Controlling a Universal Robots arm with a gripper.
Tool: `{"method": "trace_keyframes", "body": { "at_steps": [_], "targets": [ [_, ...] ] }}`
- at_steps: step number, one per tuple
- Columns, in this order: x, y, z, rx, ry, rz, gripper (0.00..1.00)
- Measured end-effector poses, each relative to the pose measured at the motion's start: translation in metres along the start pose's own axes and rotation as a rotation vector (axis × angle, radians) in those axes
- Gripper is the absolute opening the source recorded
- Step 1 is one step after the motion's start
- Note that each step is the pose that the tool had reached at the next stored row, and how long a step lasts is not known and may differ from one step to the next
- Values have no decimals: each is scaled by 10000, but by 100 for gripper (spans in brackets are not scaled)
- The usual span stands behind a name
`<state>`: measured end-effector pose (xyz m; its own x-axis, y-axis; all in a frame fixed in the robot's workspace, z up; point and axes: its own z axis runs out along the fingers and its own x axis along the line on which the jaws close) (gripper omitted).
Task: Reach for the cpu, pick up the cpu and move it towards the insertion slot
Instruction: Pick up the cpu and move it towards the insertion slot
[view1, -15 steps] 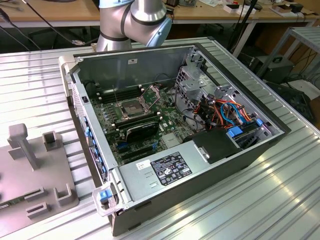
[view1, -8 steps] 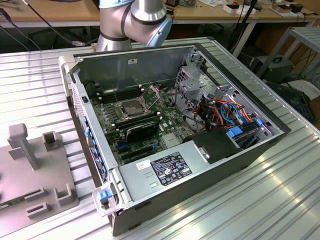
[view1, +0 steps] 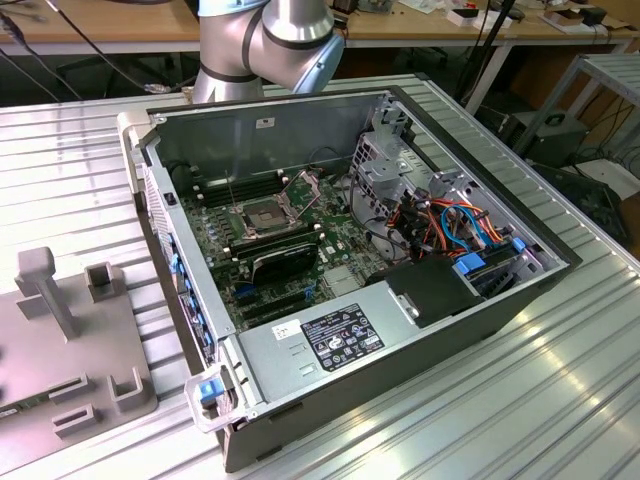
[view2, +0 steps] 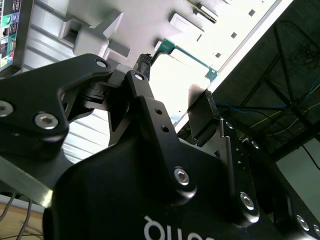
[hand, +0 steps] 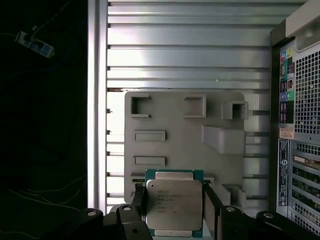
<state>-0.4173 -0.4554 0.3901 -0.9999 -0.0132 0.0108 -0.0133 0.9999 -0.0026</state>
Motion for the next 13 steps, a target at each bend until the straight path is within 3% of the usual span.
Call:
{"method": "trace_keyframes", "body": {
  "at_steps": [13],
  "targets": [
    [-85, -1, -1, 0, -1, -1, 55]
  ]
}}
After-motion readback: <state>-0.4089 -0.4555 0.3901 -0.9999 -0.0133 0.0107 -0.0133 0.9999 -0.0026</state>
